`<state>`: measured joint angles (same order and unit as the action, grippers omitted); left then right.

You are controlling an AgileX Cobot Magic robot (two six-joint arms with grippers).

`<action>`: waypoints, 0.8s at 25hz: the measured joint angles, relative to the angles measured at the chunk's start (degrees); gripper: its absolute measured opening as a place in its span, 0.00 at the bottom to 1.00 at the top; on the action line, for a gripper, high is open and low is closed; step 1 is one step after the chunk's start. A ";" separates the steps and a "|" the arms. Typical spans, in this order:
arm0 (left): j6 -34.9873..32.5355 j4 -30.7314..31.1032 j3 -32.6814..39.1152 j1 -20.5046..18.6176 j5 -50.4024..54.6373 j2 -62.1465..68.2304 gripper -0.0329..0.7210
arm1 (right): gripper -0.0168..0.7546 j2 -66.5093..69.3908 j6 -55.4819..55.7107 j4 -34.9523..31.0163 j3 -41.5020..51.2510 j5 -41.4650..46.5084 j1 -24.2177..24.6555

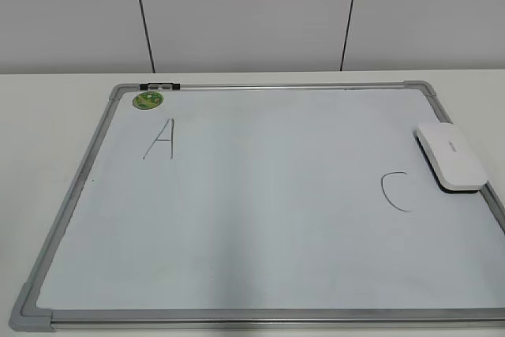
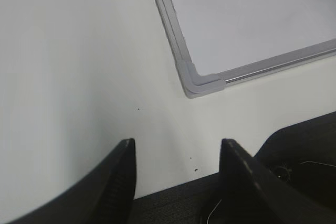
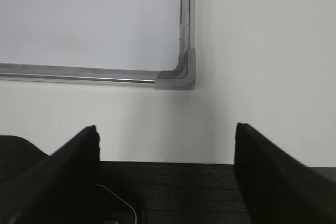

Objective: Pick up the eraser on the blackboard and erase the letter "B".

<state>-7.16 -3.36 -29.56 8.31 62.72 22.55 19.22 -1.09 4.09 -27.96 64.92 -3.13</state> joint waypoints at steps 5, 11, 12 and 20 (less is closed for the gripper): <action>0.00 0.00 0.21 0.00 -0.03 0.00 0.53 | 0.79 0.00 0.00 0.00 0.00 0.00 0.00; 0.00 0.00 0.21 0.00 -0.03 0.00 0.53 | 0.79 0.00 0.00 0.00 0.00 0.00 0.00; 0.00 0.00 0.21 0.00 -0.03 0.00 0.53 | 0.79 0.00 0.00 0.00 0.00 0.00 0.00; 0.10 0.00 0.21 -4.27 -0.13 -7.46 0.52 | 0.79 -5.42 0.00 0.00 0.00 -0.09 0.13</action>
<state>-7.06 -3.36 -29.35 4.04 62.59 15.09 13.80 -1.09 4.09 -27.96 64.84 -2.99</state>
